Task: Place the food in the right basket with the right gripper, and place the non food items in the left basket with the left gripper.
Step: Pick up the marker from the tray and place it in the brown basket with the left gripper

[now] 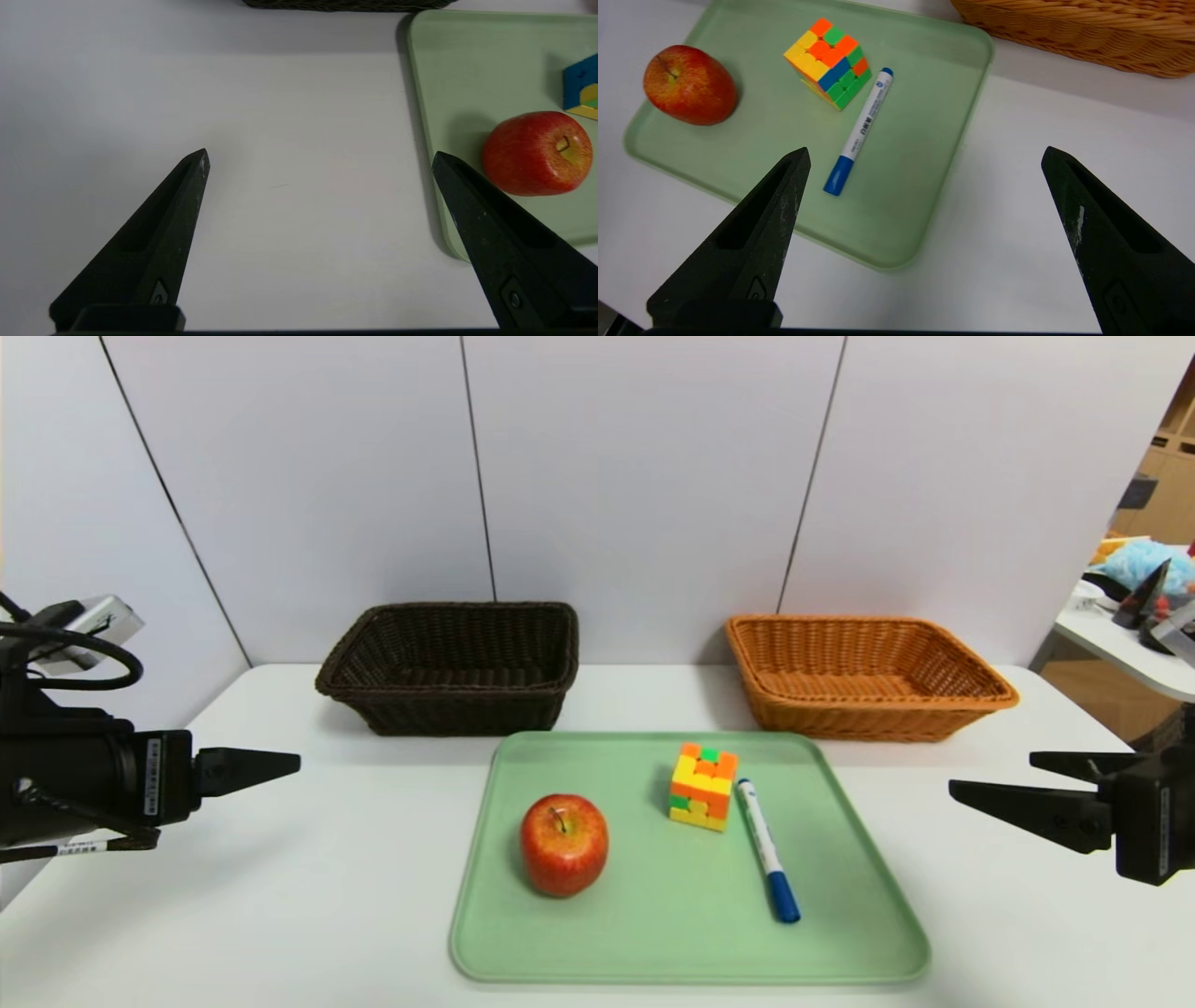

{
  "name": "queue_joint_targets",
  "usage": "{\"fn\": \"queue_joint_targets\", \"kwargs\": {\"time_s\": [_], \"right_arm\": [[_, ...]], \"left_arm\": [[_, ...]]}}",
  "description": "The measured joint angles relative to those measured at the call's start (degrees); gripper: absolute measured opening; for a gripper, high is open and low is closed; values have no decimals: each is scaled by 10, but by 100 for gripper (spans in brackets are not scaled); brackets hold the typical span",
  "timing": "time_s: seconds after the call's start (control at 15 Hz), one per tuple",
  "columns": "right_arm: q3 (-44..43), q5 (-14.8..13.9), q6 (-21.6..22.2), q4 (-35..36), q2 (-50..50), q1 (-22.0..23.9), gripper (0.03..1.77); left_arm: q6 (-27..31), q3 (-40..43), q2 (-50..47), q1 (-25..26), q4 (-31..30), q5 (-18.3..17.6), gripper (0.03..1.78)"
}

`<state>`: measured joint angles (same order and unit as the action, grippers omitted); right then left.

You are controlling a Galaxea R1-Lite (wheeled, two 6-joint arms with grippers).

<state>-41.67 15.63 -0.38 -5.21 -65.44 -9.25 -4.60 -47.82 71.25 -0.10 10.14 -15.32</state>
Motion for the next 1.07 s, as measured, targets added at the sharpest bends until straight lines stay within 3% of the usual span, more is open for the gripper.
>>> {"fn": "queue_joint_targets", "kwargs": {"time_s": [0.2,0.47,0.73,0.87,1.07], "right_arm": [[-14,26,0,4,-23,-41,171],[-31,27,0,7,-72,-109,171],[-73,23,2,6,-150,-153,171],[-96,-10,5,1,-183,-168,171],[-119,-103,18,-19,-216,-197,171]], "left_arm": [[28,-10,11,-32,13,-56,169],[40,-37,38,-81,38,-133,169],[40,-45,61,-105,36,-163,169],[40,-45,66,-108,35,-162,169],[40,-45,74,-109,35,-162,169]]}}
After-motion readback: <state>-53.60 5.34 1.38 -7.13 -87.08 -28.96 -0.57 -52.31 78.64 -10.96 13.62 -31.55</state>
